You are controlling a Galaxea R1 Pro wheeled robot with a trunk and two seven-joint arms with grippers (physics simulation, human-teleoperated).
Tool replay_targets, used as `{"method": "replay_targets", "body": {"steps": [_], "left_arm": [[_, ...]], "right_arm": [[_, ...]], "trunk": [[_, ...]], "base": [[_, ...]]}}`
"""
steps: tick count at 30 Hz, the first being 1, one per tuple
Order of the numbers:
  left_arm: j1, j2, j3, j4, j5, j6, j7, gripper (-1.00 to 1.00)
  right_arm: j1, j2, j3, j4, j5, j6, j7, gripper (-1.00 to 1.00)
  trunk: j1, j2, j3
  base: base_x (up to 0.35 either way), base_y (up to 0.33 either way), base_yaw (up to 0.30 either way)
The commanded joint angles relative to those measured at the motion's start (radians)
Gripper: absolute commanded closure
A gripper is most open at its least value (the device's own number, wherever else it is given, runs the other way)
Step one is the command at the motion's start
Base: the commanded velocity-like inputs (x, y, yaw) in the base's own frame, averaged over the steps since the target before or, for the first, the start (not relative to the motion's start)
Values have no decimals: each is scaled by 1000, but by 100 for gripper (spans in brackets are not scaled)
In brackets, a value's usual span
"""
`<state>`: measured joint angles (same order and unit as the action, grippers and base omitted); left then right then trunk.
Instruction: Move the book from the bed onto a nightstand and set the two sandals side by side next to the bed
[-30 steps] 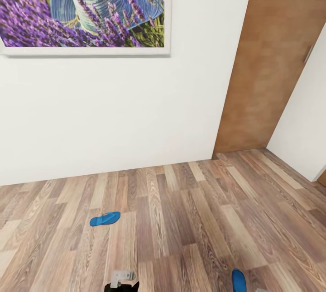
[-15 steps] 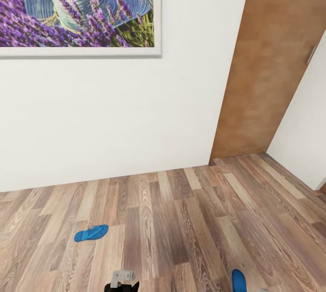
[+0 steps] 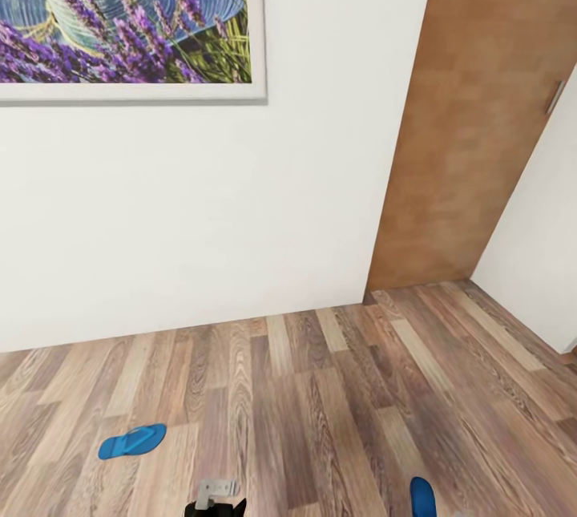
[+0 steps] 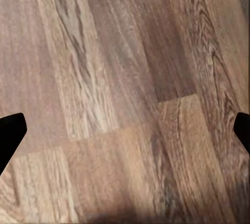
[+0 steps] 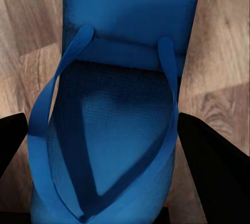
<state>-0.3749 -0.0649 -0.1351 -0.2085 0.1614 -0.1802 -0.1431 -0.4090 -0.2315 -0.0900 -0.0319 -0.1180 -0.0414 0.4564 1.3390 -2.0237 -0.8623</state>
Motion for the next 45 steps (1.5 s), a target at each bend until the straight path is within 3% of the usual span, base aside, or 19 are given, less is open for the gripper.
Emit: {"method": "replay_targets", "body": {"steps": [1, 32, 45], "left_arm": [[-1, 0, -8, 1, 10, -4, -1, -100], [-1, 0, -8, 1, 10, -4, -1, -100], [-1, 0, -8, 1, 10, -4, -1, -100]], "right_arm": [[-1, 0, -8, 1, -3, 0, 5, 100], [-1, 0, -8, 1, -4, -1, 5, 100], [-1, 0, -8, 1, -5, -1, 5, 100]], "trunk": [[0, 0, -1], [0, 0, -1], [0, 0, -1]], "base": [[266, -197, 0], [300, -111, 3], [312, -79, 246]]}}
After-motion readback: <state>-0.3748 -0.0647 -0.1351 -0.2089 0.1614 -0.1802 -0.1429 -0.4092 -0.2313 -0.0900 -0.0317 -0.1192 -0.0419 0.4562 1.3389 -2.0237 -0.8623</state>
